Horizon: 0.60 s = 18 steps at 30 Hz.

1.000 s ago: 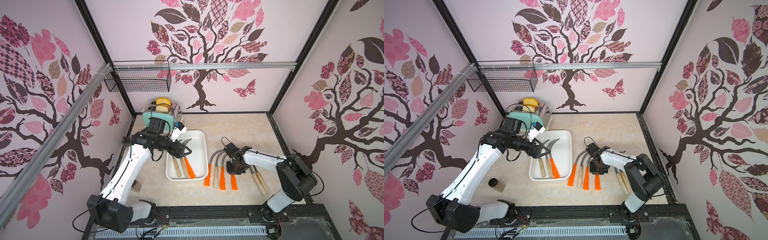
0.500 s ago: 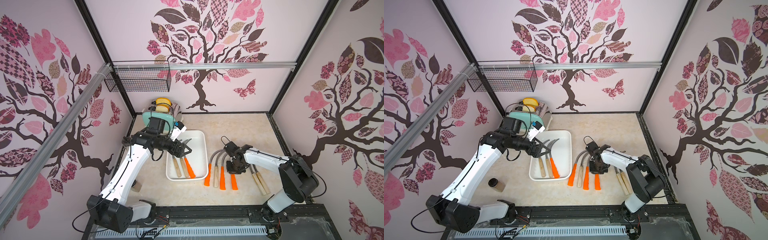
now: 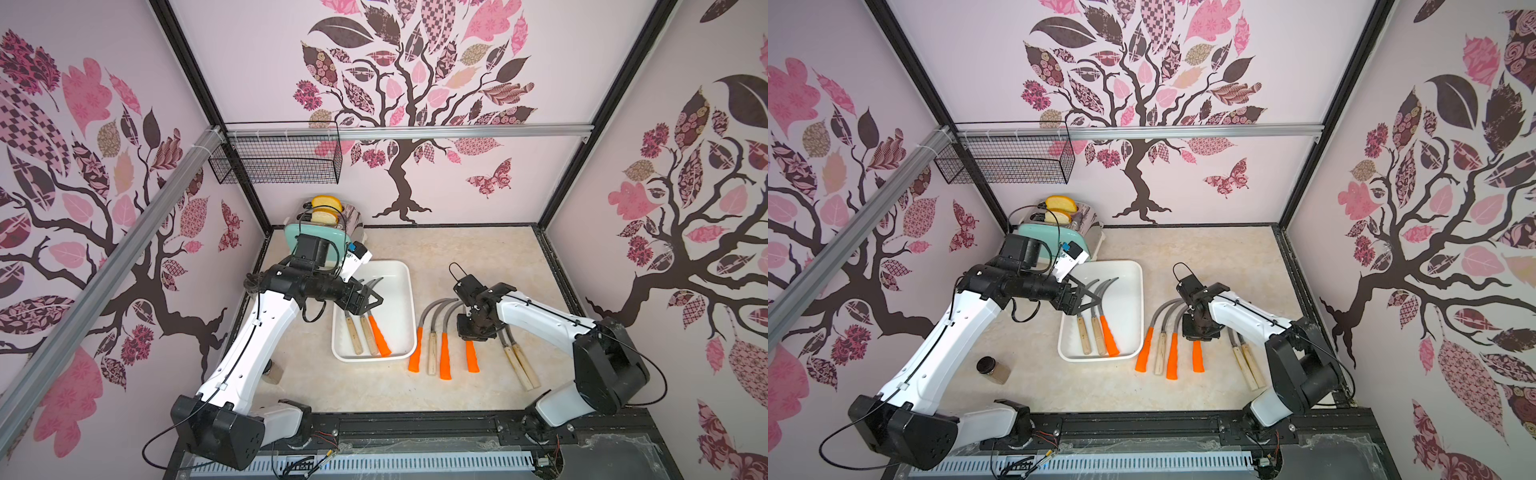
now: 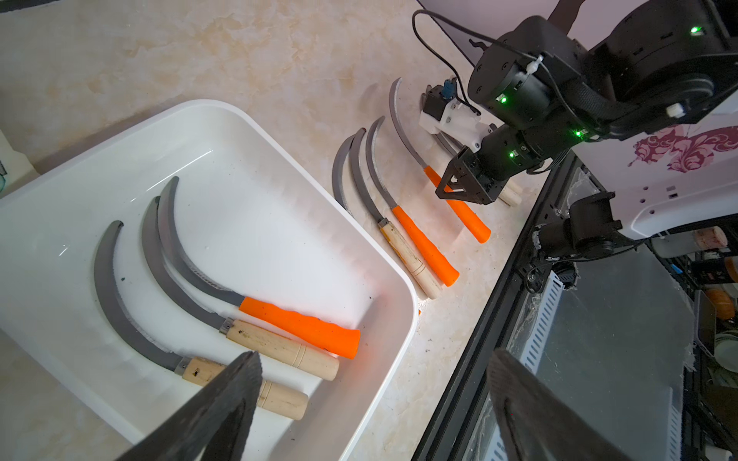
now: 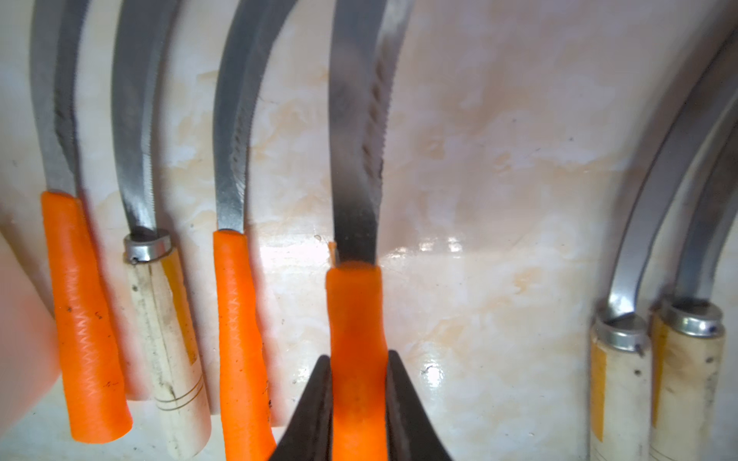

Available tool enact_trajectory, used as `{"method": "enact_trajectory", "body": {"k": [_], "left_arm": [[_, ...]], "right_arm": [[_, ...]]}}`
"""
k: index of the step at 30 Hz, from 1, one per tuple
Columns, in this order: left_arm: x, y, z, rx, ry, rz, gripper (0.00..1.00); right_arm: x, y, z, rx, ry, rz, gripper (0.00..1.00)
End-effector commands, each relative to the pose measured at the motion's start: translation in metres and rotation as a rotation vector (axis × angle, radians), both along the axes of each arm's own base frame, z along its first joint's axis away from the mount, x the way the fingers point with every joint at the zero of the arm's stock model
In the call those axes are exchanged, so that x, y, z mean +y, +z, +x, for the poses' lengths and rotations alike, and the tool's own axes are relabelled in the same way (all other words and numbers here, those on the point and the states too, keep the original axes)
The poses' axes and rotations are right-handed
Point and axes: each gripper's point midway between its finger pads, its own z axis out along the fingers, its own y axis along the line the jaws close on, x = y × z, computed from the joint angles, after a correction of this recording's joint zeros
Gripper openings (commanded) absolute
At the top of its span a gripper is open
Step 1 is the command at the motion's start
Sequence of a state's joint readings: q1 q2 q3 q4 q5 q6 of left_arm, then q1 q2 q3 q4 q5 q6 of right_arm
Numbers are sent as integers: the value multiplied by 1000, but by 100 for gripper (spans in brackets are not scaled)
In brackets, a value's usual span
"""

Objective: Put small sickles into storage boxes
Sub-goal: Pick up the sickle at the center of the board.

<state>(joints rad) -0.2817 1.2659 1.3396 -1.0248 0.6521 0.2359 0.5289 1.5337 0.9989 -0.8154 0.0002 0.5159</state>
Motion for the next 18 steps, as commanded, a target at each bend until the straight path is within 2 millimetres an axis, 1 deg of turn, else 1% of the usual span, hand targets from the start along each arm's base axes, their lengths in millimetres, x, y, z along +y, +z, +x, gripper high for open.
{"method": "enact_trajectory", "body": {"k": [1,6,10,13,16,18], "left_arm": [[0,6,-2,-38,-2,-9,93],[0,7,-6,-43,-15,-11,93],[3,4,-7,-44,-6,2,93],[3,2,-8,-44,-5,2,93],[3,6,-9,-59,-3,-3,93],[5,8,-8,-71,3,1,93]], "right_arm": [[0,20,8,-37,17,-8,0],[13,47,21,-92,23,53,0],[24,69,29,-125,34,109,0],[33,81,34,-134,52,134,0],[48,95,40,-154,81,152,0],[61,103,44,-166,99,177,0]]}}
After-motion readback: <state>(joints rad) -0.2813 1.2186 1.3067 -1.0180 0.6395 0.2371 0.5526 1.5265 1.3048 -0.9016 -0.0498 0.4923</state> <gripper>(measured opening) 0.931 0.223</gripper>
